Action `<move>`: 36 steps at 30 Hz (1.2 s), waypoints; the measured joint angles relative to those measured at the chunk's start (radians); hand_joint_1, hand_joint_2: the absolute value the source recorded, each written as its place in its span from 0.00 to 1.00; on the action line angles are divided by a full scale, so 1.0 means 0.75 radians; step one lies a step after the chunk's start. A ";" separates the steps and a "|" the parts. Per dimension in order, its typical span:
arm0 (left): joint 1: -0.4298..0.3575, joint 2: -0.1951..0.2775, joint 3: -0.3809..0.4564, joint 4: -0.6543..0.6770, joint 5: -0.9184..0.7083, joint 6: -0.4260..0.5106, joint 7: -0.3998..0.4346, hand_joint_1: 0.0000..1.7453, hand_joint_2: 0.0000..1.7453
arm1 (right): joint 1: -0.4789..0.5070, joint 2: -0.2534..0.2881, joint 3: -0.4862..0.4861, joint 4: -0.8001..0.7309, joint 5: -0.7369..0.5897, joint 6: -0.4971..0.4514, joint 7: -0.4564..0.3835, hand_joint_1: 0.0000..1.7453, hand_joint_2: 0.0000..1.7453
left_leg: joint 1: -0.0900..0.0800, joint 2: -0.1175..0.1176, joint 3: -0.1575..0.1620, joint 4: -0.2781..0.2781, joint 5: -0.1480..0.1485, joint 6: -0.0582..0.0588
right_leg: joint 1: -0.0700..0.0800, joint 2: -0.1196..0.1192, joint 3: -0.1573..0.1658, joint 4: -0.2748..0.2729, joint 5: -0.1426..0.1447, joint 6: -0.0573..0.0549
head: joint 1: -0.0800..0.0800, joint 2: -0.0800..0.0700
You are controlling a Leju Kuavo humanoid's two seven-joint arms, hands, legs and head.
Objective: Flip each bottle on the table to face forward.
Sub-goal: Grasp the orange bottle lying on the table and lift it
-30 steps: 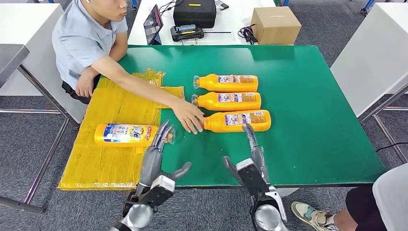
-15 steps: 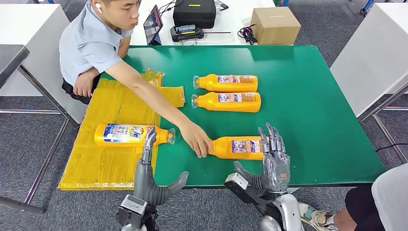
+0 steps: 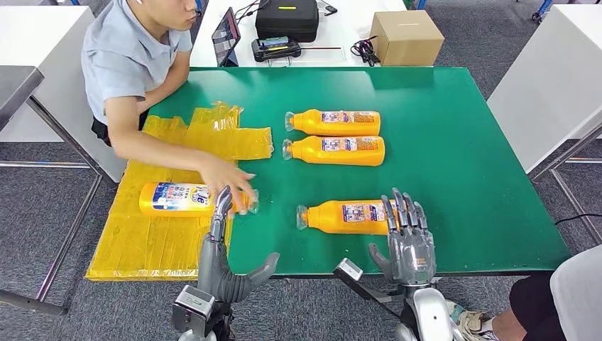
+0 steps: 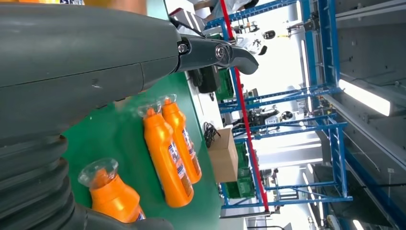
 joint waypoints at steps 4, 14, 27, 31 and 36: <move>0.000 -0.001 0.000 0.000 0.000 -0.005 0.004 0.00 1.00 | -0.007 -0.013 0.008 0.010 -0.002 0.014 0.010 0.00 1.00 | 0.000 0.000 0.000 0.000 0.000 0.000 | 0.000 0.000 0.000 0.000 0.000 0.000 | 0.000 0.000; 0.008 0.001 -0.007 0.002 0.100 -0.169 0.141 0.00 1.00 | -0.030 -0.095 0.014 0.054 -0.044 0.187 0.139 0.00 1.00 | -0.001 0.000 0.000 0.000 0.000 0.000 | -0.001 0.000 0.000 0.000 0.000 0.000 | 0.000 0.000; 0.010 0.015 -0.041 0.006 0.125 -0.211 0.170 0.00 1.00 | -0.093 -0.125 0.003 0.121 -0.034 0.196 0.122 0.00 1.00 | -0.001 0.000 0.000 0.000 0.000 0.000 | -0.001 0.000 0.000 0.000 0.000 0.000 | 0.000 0.000; 0.010 0.016 -0.043 0.006 0.125 -0.212 0.171 0.00 1.00 | -0.098 -0.125 0.004 0.121 -0.033 0.195 0.120 0.00 1.00 | -0.001 0.000 0.000 0.000 0.000 0.000 | -0.001 0.000 0.000 0.000 0.000 0.000 | 0.000 0.000; 0.010 0.016 -0.043 0.006 0.124 -0.215 0.172 0.00 1.00 | -0.101 -0.125 0.004 0.121 -0.043 0.196 0.115 0.00 1.00 | -0.001 0.000 0.000 0.000 0.000 0.000 | -0.001 0.000 0.000 0.000 0.000 0.000 | 0.000 0.000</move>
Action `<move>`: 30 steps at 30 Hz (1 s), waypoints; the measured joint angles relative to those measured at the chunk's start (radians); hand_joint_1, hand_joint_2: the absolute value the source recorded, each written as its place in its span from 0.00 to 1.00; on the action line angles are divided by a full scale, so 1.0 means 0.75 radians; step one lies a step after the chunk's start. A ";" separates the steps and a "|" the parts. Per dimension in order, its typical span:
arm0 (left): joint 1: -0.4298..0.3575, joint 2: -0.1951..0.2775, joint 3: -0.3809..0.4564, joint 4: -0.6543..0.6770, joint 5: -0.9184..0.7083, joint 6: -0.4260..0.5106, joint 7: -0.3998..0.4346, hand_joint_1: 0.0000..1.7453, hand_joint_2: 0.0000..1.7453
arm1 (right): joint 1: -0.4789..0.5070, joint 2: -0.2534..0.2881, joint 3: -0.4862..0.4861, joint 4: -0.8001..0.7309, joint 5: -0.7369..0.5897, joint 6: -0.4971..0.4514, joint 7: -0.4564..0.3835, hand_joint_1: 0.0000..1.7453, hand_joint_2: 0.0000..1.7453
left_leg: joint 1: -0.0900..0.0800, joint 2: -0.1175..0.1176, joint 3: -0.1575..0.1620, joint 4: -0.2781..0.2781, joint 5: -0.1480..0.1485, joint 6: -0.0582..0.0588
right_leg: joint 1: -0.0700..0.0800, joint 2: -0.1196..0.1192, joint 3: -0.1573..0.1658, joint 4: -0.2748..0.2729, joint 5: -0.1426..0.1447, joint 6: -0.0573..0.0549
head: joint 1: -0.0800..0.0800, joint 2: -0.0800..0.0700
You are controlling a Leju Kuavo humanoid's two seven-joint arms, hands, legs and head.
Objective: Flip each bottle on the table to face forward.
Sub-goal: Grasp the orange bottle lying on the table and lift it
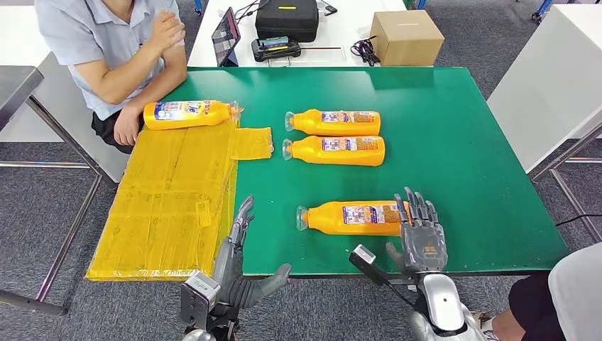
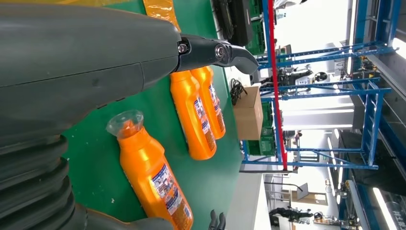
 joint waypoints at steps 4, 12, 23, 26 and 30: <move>-0.003 0.000 -0.004 0.001 -0.007 -0.015 0.005 0.00 1.00 | -0.033 -0.002 0.003 0.006 -0.088 0.036 -0.045 0.00 1.00 | 0.000 0.000 0.000 0.000 0.000 0.000 | 0.000 0.000 0.000 0.000 0.000 0.000 | 0.000 0.000; -0.010 0.001 -0.020 0.007 -0.013 -0.031 0.009 0.00 1.00 | -0.102 -0.006 0.026 0.023 -0.212 0.109 -0.099 0.00 1.00 | 0.000 0.000 0.000 0.000 0.000 0.000 | 0.000 0.000 0.000 0.000 0.000 0.000 | 0.000 0.000; -0.010 0.001 -0.022 0.007 -0.013 -0.031 0.009 0.00 1.00 | -0.114 -0.007 0.039 0.028 -0.214 0.111 -0.102 0.00 1.00 | 0.000 0.000 0.000 0.000 0.000 0.000 | 0.000 0.000 0.000 0.000 0.000 0.000 | 0.000 0.000; -0.010 0.001 -0.022 0.007 -0.013 -0.031 0.009 0.00 1.00 | -0.114 -0.007 0.039 0.028 -0.214 0.111 -0.101 0.00 1.00 | 0.000 0.000 0.000 0.000 0.000 0.000 | 0.000 0.000 0.000 0.000 0.000 0.000 | 0.000 0.000; -0.010 0.001 -0.022 0.007 -0.013 -0.031 0.009 0.00 1.00 | -0.114 -0.007 0.039 0.028 -0.214 0.111 -0.102 0.00 1.00 | 0.000 0.000 0.000 0.000 0.000 0.000 | 0.000 0.000 0.000 0.000 0.000 0.000 | 0.000 0.000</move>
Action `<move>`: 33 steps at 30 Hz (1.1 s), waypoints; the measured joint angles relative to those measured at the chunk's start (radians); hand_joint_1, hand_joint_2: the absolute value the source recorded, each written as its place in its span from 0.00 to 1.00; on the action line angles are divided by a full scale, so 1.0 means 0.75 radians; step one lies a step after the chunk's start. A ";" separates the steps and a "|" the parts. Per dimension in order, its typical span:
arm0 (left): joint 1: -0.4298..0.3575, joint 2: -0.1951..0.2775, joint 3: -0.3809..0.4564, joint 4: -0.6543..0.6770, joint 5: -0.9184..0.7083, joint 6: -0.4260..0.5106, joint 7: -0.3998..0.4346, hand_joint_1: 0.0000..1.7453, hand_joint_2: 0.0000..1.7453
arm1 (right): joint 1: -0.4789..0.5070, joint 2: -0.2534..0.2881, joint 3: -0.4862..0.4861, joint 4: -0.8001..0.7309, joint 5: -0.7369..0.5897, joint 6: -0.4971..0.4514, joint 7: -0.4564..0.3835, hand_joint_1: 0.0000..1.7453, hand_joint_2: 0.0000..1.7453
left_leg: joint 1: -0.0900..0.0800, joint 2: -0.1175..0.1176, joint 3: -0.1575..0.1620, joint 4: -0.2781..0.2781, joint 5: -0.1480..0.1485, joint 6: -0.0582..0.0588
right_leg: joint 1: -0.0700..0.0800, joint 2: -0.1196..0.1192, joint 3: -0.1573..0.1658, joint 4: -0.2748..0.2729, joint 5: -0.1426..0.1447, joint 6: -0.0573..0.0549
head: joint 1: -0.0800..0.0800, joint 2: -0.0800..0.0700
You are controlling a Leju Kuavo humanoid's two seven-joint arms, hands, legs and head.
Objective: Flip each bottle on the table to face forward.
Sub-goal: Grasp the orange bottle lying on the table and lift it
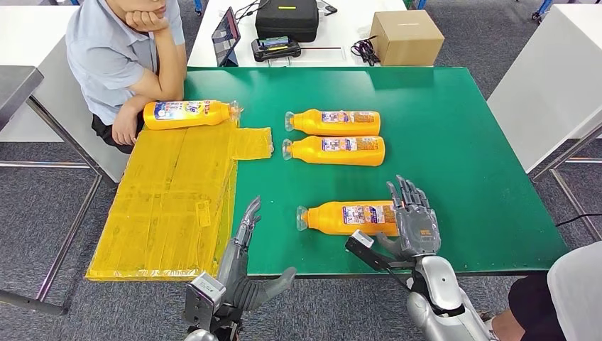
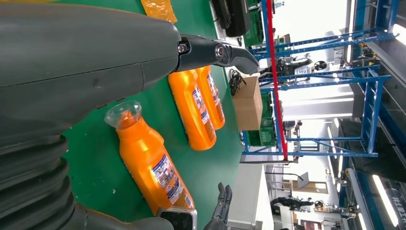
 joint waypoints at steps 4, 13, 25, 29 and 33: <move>0.000 0.000 0.000 0.000 0.000 0.000 0.000 0.00 1.00 | 0.000 0.000 0.000 0.000 0.000 0.000 0.000 0.00 1.00 | 0.000 0.000 0.000 0.000 0.000 0.000 | 0.000 0.000 0.000 0.000 0.000 0.000 | 0.000 0.000; 0.000 0.000 0.000 0.000 0.000 0.000 0.000 0.00 1.00 | 0.000 0.000 0.000 0.000 0.000 0.000 0.000 0.00 1.00 | 0.000 0.000 0.000 0.000 0.000 0.000 | 0.000 0.000 0.000 0.000 0.000 0.000 | 0.000 0.000; -0.015 0.005 -0.022 0.028 -0.045 -0.076 0.138 0.00 1.00 | -0.160 -0.059 0.076 0.083 -0.173 0.418 0.077 0.00 1.00 | -0.001 0.001 0.000 0.000 0.001 0.002 | -0.001 0.002 0.000 0.000 0.001 0.000 | 0.000 0.000; -0.020 0.008 -0.032 0.044 -0.046 -0.078 0.144 0.00 1.00 | -0.219 -0.079 0.109 0.121 -0.191 0.431 0.079 0.00 1.00 | -0.001 0.001 0.001 0.001 0.002 0.002 | -0.001 0.001 0.000 0.000 0.001 0.001 | 0.000 0.000; -0.021 0.008 -0.034 0.048 -0.051 -0.078 0.145 0.00 1.00 | -0.234 -0.091 0.135 0.137 -0.196 0.425 0.090 0.00 1.00 | -0.001 0.001 0.000 0.000 0.001 0.002 | -0.001 0.001 0.000 0.000 0.001 0.001 | 0.000 0.000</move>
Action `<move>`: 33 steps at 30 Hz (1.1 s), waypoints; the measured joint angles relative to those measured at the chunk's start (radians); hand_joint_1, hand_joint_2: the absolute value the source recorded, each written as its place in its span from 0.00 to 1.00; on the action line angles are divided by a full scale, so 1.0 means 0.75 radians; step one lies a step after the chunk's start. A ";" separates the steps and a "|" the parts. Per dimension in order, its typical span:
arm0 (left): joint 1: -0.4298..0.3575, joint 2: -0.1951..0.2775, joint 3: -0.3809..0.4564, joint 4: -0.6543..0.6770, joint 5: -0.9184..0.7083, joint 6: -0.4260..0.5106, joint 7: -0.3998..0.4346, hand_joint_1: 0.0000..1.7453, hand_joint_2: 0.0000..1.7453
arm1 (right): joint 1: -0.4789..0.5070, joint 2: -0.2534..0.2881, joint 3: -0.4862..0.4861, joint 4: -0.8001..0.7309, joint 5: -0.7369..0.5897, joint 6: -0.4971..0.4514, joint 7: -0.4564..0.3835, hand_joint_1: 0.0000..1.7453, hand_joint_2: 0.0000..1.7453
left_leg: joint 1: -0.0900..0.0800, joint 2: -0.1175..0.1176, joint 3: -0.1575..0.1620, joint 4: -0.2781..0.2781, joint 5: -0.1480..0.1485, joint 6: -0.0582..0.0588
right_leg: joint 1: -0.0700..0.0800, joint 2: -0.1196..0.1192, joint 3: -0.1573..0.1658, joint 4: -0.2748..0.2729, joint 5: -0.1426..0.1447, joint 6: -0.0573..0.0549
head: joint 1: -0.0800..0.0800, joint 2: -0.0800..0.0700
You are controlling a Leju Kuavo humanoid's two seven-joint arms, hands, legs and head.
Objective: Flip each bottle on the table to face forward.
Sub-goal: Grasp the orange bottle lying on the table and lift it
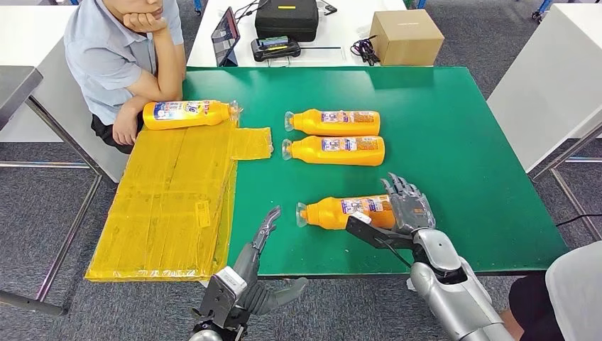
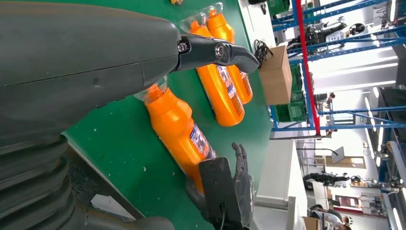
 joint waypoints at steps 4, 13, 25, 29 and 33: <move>0.000 0.001 0.000 0.001 -0.005 0.000 -0.001 0.00 1.00 | -0.005 -0.007 0.021 0.009 -0.001 -0.004 0.012 0.00 1.00 | 0.000 0.000 0.000 0.000 0.000 0.000 | 0.000 0.000 0.000 0.000 0.000 0.000 | 0.000 0.000; 0.000 0.002 -0.003 0.010 -0.008 -0.005 -0.003 0.00 1.00 | -0.012 -0.015 0.051 0.029 -0.039 0.003 0.011 0.00 1.00 | 0.000 0.000 0.000 0.000 0.000 0.000 | 0.000 0.000 0.000 0.000 0.000 0.000 | 0.000 0.000; -0.021 0.002 -0.023 0.037 -0.001 -0.047 0.004 0.00 1.00 | -0.051 -0.031 0.078 0.113 -0.193 0.097 -0.055 0.00 1.00 | 0.000 0.000 0.000 0.000 0.000 0.000 | 0.000 0.000 0.000 0.000 0.000 0.000 | 0.000 0.000; -0.039 0.002 -0.038 0.053 0.011 -0.063 0.005 0.00 1.00 | -0.089 -0.031 0.082 0.175 -0.234 0.117 -0.084 0.01 1.00 | 0.000 0.000 0.001 0.000 0.000 0.000 | 0.000 0.000 0.001 0.000 0.000 0.000 | 0.000 0.000; -0.052 0.002 -0.044 0.066 0.017 -0.071 0.005 0.00 1.00 | -0.113 -0.030 0.085 0.227 -0.246 0.118 -0.102 0.84 1.00 | 0.000 0.000 0.002 0.000 0.000 0.000 | 0.000 0.000 0.002 0.000 0.000 0.000 | 0.000 0.000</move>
